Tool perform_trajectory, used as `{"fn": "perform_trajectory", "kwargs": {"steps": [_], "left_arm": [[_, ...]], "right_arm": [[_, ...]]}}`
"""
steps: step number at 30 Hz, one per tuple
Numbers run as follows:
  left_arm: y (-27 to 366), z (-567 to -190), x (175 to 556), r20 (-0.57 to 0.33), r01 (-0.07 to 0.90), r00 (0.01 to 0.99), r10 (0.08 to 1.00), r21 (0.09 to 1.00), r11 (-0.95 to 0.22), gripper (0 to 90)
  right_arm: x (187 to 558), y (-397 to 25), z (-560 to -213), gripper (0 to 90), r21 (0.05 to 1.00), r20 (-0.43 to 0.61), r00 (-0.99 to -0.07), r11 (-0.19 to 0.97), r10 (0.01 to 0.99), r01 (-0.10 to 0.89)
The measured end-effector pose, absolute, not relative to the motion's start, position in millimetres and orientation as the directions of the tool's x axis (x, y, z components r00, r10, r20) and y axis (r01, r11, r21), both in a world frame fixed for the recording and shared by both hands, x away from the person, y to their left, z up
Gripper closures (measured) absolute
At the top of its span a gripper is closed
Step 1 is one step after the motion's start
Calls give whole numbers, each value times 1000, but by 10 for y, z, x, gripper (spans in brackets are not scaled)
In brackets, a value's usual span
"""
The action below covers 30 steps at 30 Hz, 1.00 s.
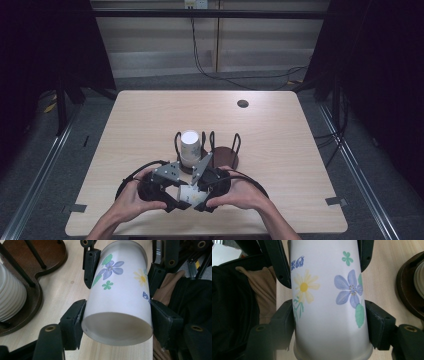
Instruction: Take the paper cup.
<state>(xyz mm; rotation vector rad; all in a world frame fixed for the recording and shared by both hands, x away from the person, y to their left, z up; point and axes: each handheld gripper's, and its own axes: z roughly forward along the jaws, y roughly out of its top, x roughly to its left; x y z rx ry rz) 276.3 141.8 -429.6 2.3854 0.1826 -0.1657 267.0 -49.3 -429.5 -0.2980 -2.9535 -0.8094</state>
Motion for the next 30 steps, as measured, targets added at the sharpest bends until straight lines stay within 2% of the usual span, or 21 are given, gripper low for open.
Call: {"fn": "perform_trajectory", "kwargs": {"steps": [20,21,30], "left_arm": [[1481,-4270,2788,-202,215,974,102,688,-693,361],[1489,-4265,2791,-195,211,975,103,688,-694,360],[1492,-4268,2779,-191,217,975,115,703,-677,358]], "right_arm": [[2728,-627,-4252,191,579,126,-973,782,194,231],[2727,-643,-4243,147,591,135,-969,769,205,245],[2739,-685,-4207,152,626,120,-968,739,221,246]]}}
